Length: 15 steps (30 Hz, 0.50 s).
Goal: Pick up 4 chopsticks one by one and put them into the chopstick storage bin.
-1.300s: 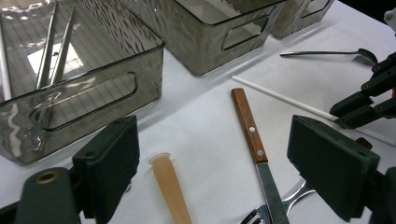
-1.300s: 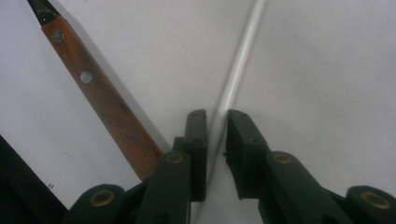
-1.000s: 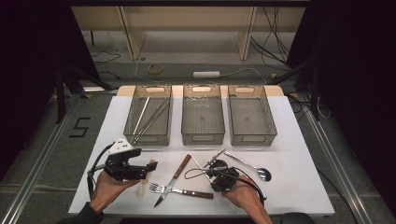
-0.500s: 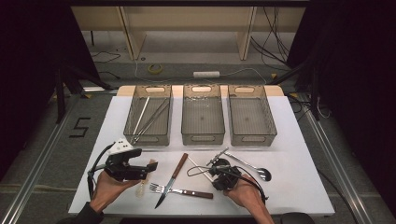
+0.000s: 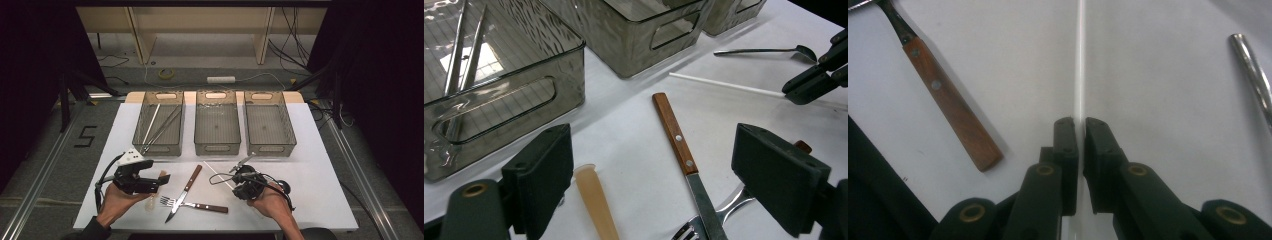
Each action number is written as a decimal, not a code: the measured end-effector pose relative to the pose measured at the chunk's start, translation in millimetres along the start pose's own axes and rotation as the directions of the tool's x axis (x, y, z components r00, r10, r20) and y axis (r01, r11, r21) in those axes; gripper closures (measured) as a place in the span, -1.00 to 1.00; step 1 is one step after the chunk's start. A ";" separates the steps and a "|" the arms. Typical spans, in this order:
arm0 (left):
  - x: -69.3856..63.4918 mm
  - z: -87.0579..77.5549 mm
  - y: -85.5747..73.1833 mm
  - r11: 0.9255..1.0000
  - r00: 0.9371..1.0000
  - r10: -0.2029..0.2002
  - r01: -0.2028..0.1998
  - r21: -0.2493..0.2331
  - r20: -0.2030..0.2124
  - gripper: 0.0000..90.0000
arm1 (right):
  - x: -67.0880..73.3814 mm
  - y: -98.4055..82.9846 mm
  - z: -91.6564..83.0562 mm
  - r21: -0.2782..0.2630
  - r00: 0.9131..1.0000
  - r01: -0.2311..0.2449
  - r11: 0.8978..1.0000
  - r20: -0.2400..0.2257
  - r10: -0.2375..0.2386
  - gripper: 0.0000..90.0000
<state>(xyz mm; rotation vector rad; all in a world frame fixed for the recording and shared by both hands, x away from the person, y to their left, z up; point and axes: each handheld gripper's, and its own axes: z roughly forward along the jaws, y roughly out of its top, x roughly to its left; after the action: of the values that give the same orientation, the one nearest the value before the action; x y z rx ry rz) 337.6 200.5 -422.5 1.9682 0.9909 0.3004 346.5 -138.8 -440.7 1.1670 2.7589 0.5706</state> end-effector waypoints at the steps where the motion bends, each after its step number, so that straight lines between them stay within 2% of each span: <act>1: -0.3 0.3 0.2 1.000 1.000 0.000 0.000 0.000 0.003 -0.63 | -0.7 0.1 -1.5 -0.005 1.000 0.004 1.000 0.005 -0.004 0.89; 8: -4.9 2.7 3.4 1.000 0.999 0.020 -0.020 0.008 0.040 -0.64 | -0.4 2.7 -11.2 -0.032 0.999 0.033 0.999 -0.015 -0.034 0.89; 15: -13.8 9.0 8.9 0.997 0.995 0.066 -0.068 0.031 0.073 -0.64 | 9.5 10.4 -16.5 -0.044 0.992 0.117 0.992 -0.045 -0.119 0.89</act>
<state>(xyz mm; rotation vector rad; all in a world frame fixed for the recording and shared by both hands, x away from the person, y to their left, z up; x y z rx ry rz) 338.2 182.1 -418.3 2.0317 0.8909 0.2500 343.1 -130.5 -420.9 0.9862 2.8177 0.6462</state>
